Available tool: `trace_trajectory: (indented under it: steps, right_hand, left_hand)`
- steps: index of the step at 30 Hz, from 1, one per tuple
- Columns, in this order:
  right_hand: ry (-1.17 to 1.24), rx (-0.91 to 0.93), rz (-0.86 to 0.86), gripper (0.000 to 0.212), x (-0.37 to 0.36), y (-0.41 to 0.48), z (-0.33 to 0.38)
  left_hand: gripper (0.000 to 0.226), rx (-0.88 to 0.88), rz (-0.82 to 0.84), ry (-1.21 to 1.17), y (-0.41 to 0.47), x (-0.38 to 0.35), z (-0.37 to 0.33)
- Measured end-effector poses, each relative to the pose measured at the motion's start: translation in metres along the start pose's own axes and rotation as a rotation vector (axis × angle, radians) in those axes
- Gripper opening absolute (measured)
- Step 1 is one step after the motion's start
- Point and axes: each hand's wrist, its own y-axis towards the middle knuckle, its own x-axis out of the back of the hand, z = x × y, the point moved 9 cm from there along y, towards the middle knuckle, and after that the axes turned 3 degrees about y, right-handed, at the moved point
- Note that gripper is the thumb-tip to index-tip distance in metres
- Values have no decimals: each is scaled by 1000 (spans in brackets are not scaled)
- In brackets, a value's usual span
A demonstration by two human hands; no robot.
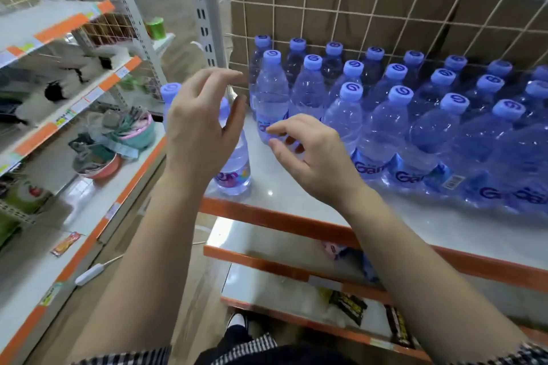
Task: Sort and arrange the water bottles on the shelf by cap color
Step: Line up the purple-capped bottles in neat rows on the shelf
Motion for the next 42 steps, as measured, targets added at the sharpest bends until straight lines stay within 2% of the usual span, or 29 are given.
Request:
trace_trajectory:
  steps: [3,6,9,11,17,25,30,37,42]
  right_hand:
    - [-18,14,55,33,-18,35,20]
    - [-77,-14,146,47,-44,62,28]
    - [-157,-25,146,48,-61,78,28]
    - [-191,-44,134,45,-65,87,25]
    - [-263,-88,127,28,-48,102,9]
    - [-470,-125,315,30,4,108,-33]
    - [-508,-150,374,27,26,105,-51]
    - [-515,-64,486,30,23,103,-53]
    - [-482,-73,433,24,22,101,-59]
  left_hand:
    - [26,54,15,78,12,11,46]
    - [37,163,119,-2,12,4,98]
    - [46,258,256,-164,3,-11,133]
    - [50,231,299,-177,4,-18,140]
    - [56,75,347,-119,26,-40,131]
    - [66,34,358,-214,50,-78,97]
    - [49,-28,331,-181,58,-97,65]
    - [48,22,343,-204,54,-118,53]
    - [47,65,370,-258,44,-114,56]
